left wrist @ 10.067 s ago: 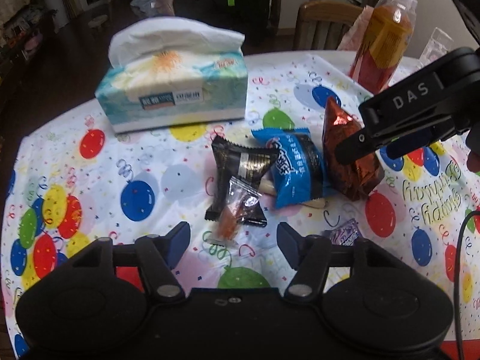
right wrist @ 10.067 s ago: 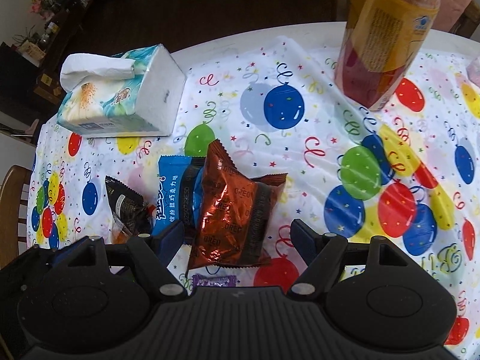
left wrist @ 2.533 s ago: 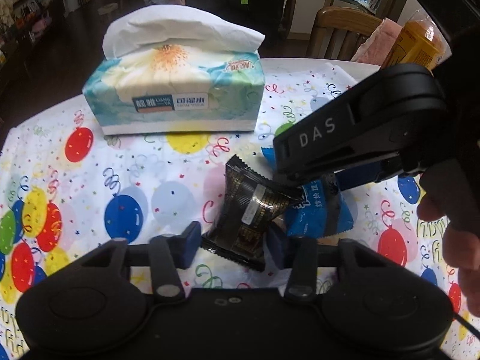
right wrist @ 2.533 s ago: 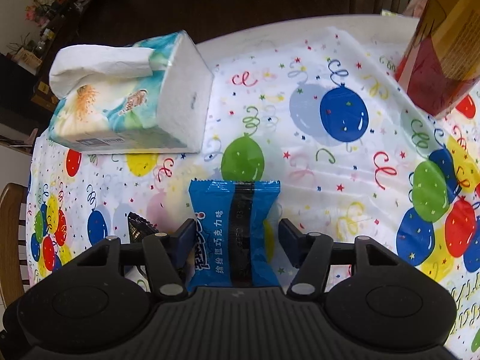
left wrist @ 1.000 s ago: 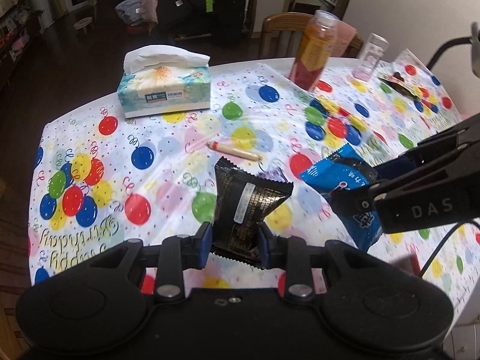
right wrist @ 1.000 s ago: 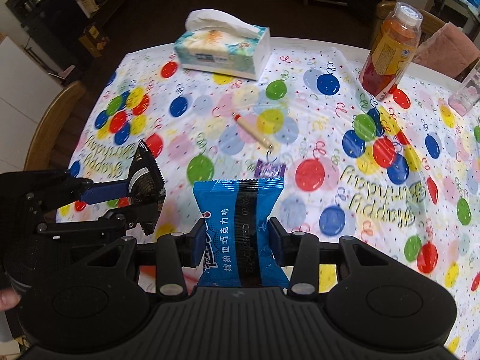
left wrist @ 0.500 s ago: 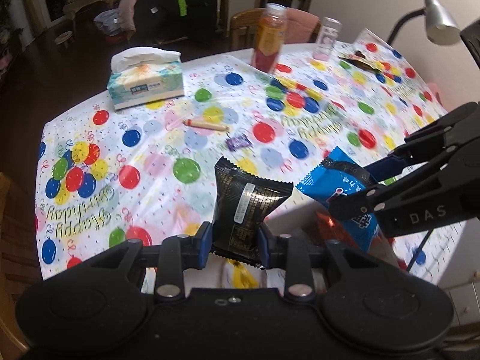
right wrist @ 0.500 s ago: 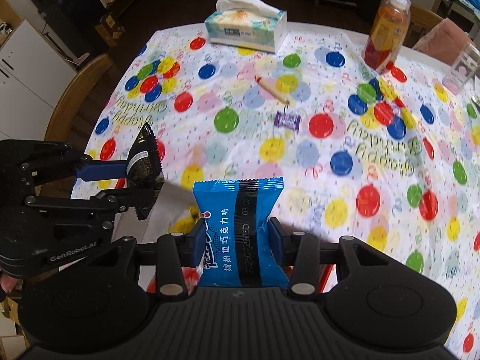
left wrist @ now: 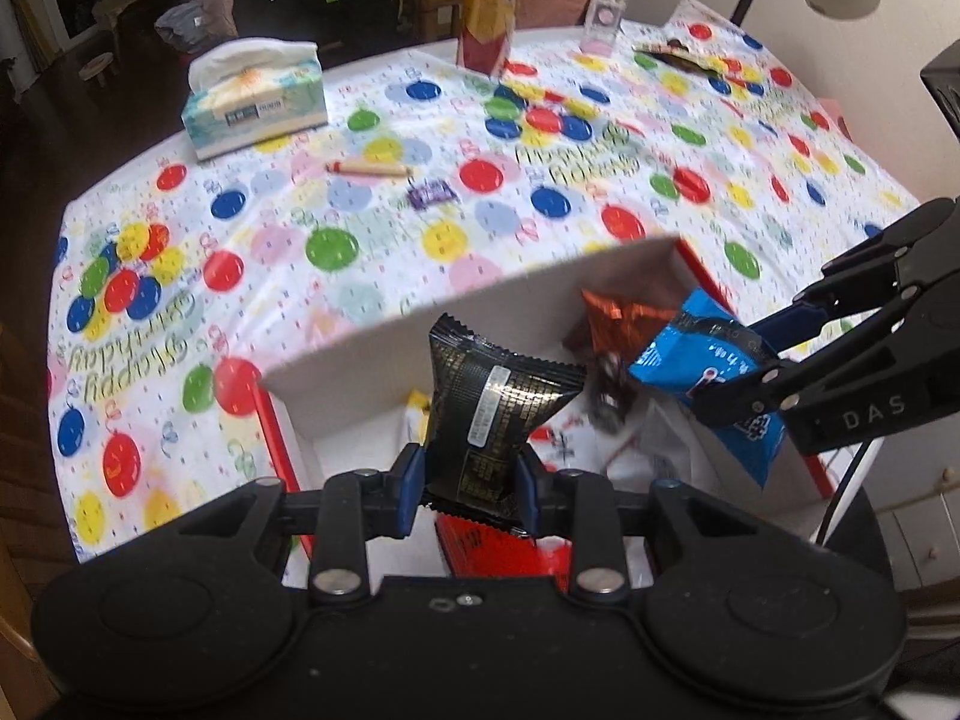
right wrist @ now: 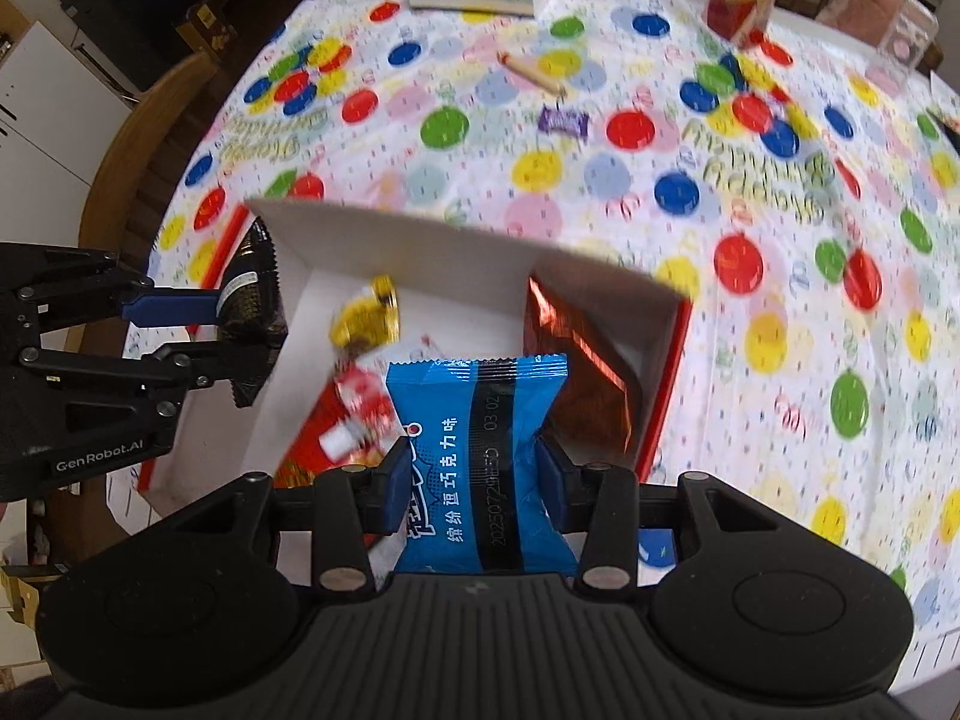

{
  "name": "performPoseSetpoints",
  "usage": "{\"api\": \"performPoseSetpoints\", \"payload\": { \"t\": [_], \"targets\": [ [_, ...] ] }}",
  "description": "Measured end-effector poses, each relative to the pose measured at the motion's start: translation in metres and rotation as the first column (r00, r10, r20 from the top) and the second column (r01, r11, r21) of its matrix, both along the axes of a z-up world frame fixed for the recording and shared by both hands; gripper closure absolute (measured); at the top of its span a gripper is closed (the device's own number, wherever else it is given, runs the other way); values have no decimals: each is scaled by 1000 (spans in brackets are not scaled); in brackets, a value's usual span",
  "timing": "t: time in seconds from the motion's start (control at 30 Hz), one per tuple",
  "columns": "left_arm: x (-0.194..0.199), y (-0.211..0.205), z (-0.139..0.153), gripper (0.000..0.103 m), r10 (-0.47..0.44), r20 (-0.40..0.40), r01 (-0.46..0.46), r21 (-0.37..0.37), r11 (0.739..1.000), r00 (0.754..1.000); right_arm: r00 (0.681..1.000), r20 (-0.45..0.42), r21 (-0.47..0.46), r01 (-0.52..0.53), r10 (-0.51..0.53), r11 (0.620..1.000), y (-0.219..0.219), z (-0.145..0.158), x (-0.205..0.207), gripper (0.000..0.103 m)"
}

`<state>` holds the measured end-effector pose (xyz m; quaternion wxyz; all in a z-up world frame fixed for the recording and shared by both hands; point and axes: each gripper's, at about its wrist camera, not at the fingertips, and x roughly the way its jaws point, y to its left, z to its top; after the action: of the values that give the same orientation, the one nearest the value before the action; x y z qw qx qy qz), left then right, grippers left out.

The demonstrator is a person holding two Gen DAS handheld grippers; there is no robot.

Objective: Organize snacks
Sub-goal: 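Lift both held wrappers and carry them over the white box, then open the left tool to drop the black wrapper while the right tool releases the blue wrapper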

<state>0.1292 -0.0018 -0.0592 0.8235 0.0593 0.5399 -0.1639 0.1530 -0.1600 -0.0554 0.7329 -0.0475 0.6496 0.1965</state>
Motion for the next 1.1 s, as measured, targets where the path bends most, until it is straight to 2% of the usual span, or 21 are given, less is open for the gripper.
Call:
{"api": "performPoseSetpoints", "payload": {
  "t": [0.33, 0.57, 0.9, 1.1],
  "targets": [
    [-25, -3, -31, 74, -26, -65, 27, 21, 999, 998, 999, -28, -7, 35, -35, 999, -11, -23, -26, 61],
    [-34, -5, -47, 74, -28, -90, 32, 39, 999, 996, 998, -10, -17, 55, -55, 998, -11, -33, -34, 61],
    [-40, -4, -56, 74, -16, -99, 20, 38, 999, 995, 997, -2, -10, 78, -78, 997, -12, -38, -38, 60],
    [-42, -2, -57, 69, 1, -94, 2, 30, 1000, 996, 997, -7, -10, 75, -75, 997, -11, -38, -42, 59]
  ]
}}
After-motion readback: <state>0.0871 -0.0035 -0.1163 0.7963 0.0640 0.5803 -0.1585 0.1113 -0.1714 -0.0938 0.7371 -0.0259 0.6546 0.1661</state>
